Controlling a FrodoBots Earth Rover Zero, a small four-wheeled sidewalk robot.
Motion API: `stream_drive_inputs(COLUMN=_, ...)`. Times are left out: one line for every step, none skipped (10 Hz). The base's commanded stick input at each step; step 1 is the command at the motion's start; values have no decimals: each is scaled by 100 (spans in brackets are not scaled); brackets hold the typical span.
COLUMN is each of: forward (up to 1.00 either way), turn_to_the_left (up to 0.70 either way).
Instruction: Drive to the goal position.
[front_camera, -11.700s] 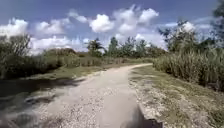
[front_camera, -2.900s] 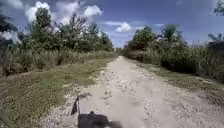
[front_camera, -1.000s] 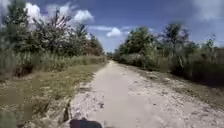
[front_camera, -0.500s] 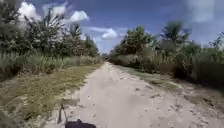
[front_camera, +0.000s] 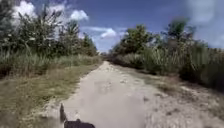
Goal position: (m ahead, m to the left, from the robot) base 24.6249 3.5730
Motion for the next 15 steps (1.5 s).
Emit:
stream_drive_inputs(forward=85, turn_to_the_left=0)
stream_drive_inputs(forward=85, turn_to_the_left=0)
stream_drive_inputs(forward=85, turn_to_the_left=0)
stream_drive_inputs(forward=85, turn_to_the_left=0)
stream_drive_inputs(forward=85, turn_to_the_left=0)
stream_drive_inputs(forward=85, turn_to_the_left=0)
stream_drive_inputs(forward=85, turn_to_the_left=0)
stream_drive_inputs(forward=85, turn_to_the_left=16)
stream_drive_inputs(forward=85, turn_to_the_left=34)
stream_drive_inputs(forward=85, turn_to_the_left=34)
stream_drive_inputs(forward=85, turn_to_the_left=20)
stream_drive_inputs(forward=85, turn_to_the_left=0)
stream_drive_inputs(forward=85, turn_to_the_left=0)
stream_drive_inputs(forward=85, turn_to_the_left=0)
stream_drive_inputs(forward=85, turn_to_the_left=0)
